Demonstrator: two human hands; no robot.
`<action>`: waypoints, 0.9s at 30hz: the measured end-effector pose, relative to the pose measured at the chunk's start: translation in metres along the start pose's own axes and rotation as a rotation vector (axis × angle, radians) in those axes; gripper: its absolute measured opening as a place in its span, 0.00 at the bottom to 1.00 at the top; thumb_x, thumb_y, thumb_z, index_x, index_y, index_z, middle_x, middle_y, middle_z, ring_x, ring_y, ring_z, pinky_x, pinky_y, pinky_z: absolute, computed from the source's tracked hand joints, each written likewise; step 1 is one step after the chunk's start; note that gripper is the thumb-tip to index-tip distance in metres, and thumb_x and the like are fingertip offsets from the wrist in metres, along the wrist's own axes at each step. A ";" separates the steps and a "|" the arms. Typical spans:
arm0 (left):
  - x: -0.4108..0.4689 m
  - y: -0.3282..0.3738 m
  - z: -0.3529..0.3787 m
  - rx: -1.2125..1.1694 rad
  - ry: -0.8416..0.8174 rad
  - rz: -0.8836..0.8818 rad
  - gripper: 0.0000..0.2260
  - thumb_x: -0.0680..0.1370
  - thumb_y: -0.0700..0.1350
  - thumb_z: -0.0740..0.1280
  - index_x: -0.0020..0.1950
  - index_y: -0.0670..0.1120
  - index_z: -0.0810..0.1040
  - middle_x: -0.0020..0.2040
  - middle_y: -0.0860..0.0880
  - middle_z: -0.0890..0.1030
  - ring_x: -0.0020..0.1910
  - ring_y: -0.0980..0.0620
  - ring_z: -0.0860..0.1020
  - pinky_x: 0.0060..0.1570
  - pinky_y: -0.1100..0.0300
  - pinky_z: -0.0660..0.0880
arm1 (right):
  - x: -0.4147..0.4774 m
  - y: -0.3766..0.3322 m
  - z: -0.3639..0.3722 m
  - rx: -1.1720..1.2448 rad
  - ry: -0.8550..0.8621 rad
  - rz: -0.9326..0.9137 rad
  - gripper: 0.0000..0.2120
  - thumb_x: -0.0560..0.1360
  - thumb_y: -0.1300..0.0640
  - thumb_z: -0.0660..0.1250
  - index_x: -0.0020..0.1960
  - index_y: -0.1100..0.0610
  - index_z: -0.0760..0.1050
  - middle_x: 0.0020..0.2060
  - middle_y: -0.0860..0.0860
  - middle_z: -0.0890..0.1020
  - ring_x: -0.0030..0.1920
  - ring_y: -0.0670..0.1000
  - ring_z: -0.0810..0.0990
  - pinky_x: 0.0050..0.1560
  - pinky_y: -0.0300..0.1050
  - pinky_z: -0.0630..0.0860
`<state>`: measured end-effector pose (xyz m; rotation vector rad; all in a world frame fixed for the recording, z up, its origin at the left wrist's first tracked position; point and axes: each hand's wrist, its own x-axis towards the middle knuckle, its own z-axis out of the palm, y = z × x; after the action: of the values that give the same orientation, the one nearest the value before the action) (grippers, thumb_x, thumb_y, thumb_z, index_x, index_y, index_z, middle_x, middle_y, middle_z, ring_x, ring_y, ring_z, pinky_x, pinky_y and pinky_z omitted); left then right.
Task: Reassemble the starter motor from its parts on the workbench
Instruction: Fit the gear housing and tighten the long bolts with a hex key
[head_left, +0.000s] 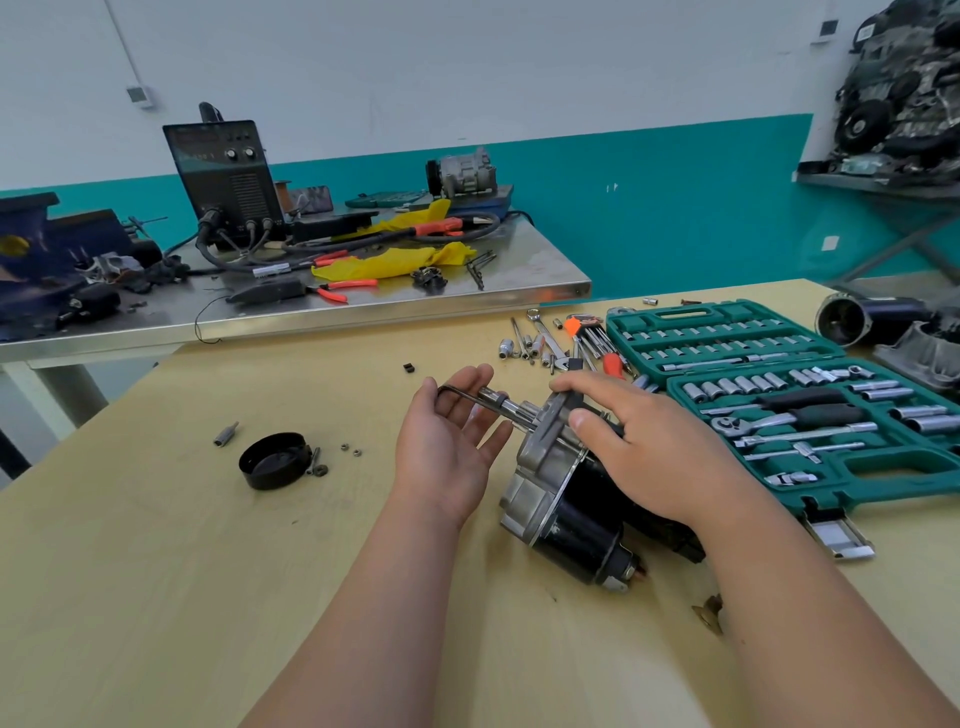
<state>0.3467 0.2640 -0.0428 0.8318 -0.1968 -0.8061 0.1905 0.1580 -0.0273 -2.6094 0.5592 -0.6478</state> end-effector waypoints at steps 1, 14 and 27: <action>0.000 0.000 0.000 0.000 0.000 0.000 0.19 0.84 0.54 0.53 0.49 0.47 0.80 0.51 0.50 0.86 0.47 0.48 0.80 0.45 0.52 0.74 | 0.000 0.000 0.000 0.000 0.000 0.000 0.15 0.81 0.43 0.53 0.65 0.29 0.60 0.57 0.28 0.66 0.44 0.32 0.68 0.39 0.32 0.64; 0.003 0.000 -0.003 0.020 0.063 0.001 0.18 0.84 0.53 0.53 0.42 0.48 0.76 0.47 0.50 0.86 0.42 0.48 0.79 0.43 0.54 0.74 | 0.000 0.000 0.000 0.007 0.007 -0.001 0.14 0.81 0.42 0.53 0.65 0.29 0.60 0.55 0.28 0.65 0.46 0.35 0.69 0.39 0.33 0.65; 0.002 0.003 -0.004 -0.052 0.252 -0.006 0.16 0.84 0.52 0.55 0.38 0.48 0.68 0.35 0.49 0.82 0.41 0.45 0.80 0.37 0.57 0.76 | 0.000 0.000 0.000 -0.011 0.004 -0.001 0.15 0.81 0.42 0.53 0.65 0.28 0.58 0.55 0.28 0.65 0.44 0.26 0.65 0.38 0.31 0.63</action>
<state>0.3514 0.2661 -0.0437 0.8765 0.0499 -0.7019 0.1902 0.1579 -0.0276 -2.6194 0.5645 -0.6518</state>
